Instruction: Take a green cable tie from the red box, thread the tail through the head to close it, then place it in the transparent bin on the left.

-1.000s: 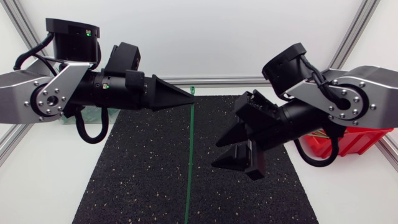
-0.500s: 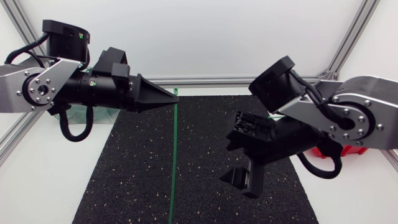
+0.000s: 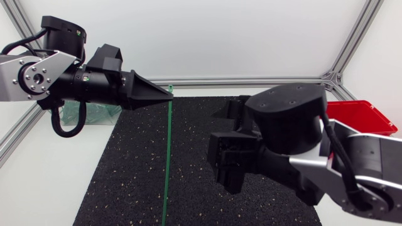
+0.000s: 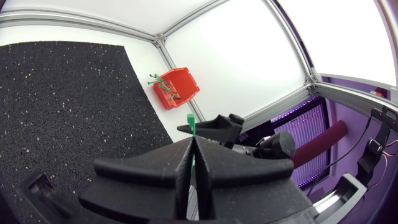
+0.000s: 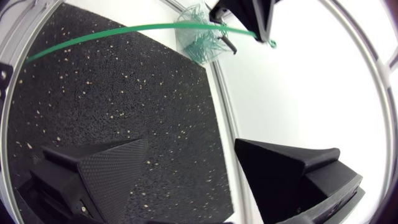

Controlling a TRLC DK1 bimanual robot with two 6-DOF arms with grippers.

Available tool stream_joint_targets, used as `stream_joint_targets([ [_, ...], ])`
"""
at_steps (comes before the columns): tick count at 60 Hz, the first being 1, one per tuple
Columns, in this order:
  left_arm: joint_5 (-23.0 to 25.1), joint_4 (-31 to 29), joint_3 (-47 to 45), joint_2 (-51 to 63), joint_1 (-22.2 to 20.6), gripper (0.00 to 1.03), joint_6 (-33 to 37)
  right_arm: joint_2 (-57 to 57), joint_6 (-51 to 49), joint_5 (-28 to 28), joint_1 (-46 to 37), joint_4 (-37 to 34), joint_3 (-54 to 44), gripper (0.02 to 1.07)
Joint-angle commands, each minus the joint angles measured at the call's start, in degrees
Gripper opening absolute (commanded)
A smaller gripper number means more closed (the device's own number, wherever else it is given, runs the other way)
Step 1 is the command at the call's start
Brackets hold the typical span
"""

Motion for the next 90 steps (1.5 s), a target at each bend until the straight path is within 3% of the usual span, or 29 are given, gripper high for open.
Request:
stream_joint_targets([
  [1, 1.20, -1.13, 2.27, 1.51, 0.75, 0.04, 1.37, 0.27, -11.30, 2.60, 2.60, 6.56, -4.47, 1.01],
  [8, 1.28, -3.06, 3.76, 2.57, 0.84, 0.04, 2.16, 1.59, -26.94, 3.39, 5.42, 21.76, -9.30, 1.02],
  [13, 1.99, -3.94, 4.91, 3.27, 1.02, 0.04, 2.34, 2.82, -33.44, 2.95, 5.94, 23.61, -9.56, 1.03],
  [21, 3.48, -5.17, 6.31, 4.59, 1.63, 0.04, 2.34, 1.77, -48.91, -5.57, 5.85, 33.10, -14.05, 1.03],
  [32, 6.21, -6.75, 7.98, 6.70, 2.60, 0.04, 2.60, 2.03, -59.37, -12.78, 5.85, 35.12, -14.75, 1.02],
  [38, 7.88, -6.75, 7.81, 8.19, 2.86, 0.04, 4.36, 4.40, -64.82, -17.70, 5.77, 41.27, -15.72, 1.02],
  [42, 9.19, -6.84, 7.72, 9.51, 2.95, 0.04, 5.50, 4.49, -68.86, -21.66, 5.50, 41.36, -16.77, 1.02],
  [54, 14.47, -6.75, 8.86, 13.11, 4.09, 0.04, 5.85, 4.05, -72.12, -28.42, 4.36, 40.13, -17.91, 1.02],
  [64, 16.67, -11.06, 12.64, 17.07, 4.71, 0.04, 5.85, 5.81, -72.12, -28.07, 4.36, 38.99, -17.65, 1.02],
  [90, 16.84, -13.79, 19.23, 24.19, 4.89, 0.04, 5.85, 14.07, -71.50, -34.14, 4.36, 42.59, -15.54, 0.89],
])
